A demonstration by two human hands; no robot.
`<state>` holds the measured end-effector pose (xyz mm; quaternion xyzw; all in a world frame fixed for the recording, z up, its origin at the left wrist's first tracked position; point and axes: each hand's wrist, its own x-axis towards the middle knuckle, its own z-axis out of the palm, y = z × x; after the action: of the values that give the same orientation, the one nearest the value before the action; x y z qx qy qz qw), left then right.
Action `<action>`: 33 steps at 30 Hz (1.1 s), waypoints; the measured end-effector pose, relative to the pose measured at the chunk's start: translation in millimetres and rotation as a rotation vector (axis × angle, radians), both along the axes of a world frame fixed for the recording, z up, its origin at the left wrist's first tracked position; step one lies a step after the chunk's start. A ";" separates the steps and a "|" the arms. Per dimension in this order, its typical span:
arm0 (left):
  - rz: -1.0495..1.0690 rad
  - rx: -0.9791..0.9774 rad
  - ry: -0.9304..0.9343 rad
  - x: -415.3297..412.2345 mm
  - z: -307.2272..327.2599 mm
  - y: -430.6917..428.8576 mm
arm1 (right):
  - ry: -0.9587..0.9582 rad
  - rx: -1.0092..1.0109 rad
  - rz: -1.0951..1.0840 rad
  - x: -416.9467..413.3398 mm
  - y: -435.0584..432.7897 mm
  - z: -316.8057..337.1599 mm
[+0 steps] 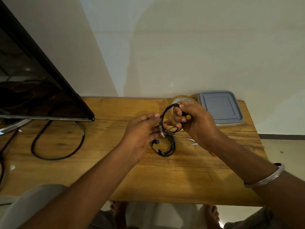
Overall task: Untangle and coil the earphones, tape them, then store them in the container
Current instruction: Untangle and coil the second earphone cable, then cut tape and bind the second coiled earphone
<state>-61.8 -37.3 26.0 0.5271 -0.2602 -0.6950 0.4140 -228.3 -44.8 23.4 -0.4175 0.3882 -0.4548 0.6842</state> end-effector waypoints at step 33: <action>-0.503 0.062 -0.397 61.8 -49.7 6.2 | 1.134 -0.166 0.151 27.0 31.4 -51.8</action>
<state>0.0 -31.1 -23.6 0.5840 -0.4367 -0.6667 0.1542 -201.3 -13.4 -28.4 -0.6749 0.6262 -0.1388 0.3648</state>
